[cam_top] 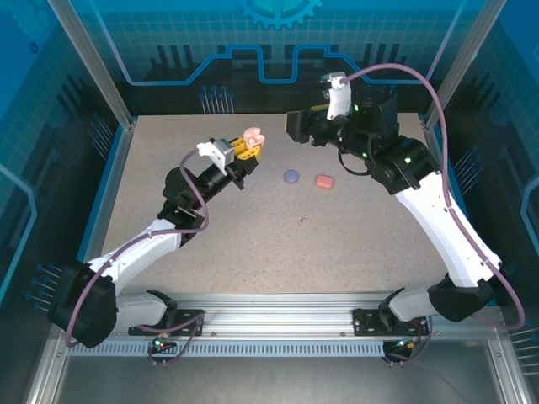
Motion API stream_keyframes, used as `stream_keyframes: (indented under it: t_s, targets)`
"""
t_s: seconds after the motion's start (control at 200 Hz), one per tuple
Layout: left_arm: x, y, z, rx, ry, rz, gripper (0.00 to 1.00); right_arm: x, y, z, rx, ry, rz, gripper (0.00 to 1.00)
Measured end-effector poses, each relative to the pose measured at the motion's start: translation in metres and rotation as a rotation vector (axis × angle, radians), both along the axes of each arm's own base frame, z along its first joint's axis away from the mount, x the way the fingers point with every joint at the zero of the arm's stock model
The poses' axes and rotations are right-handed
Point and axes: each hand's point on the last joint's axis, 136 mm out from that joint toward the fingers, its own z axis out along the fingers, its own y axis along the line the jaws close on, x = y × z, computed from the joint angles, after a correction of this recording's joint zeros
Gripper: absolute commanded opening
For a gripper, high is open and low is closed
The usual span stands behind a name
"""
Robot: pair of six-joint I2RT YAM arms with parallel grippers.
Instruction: Insert wireless bluetooth earbuds into charging case
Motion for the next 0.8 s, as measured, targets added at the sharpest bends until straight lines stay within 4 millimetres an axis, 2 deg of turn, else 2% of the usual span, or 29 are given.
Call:
stream_keyframes:
  t_s: [0.08, 0.225, 0.32, 0.565, 0.8]
  targets:
    - [-0.001, 0.000, 0.002, -0.004, -0.009, 0.000, 0.00, 0.005, -0.005, -0.031, -0.011, 0.074, -0.038, 0.73]
    - [-0.001, 0.001, 0.005, -0.010, -0.020, 0.000, 0.00, 0.015, -0.014, -0.111, -0.078, 0.257, -0.118, 0.74]
    - [-0.002, 0.001, 0.006, -0.013, -0.025, 0.002, 0.00, 0.016, -0.023, -0.154, -0.120, 0.356, -0.174, 0.74]
    - [-0.002, 0.003, 0.003, -0.018, -0.020, 0.009, 0.00, 0.018, -0.032, -0.229, -0.202, 0.544, -0.272, 0.79]
    - [-0.004, 0.005, 0.000, -0.017, -0.015, 0.012, 0.00, 0.011, -0.035, -0.302, -0.296, 0.750, -0.344, 0.77]
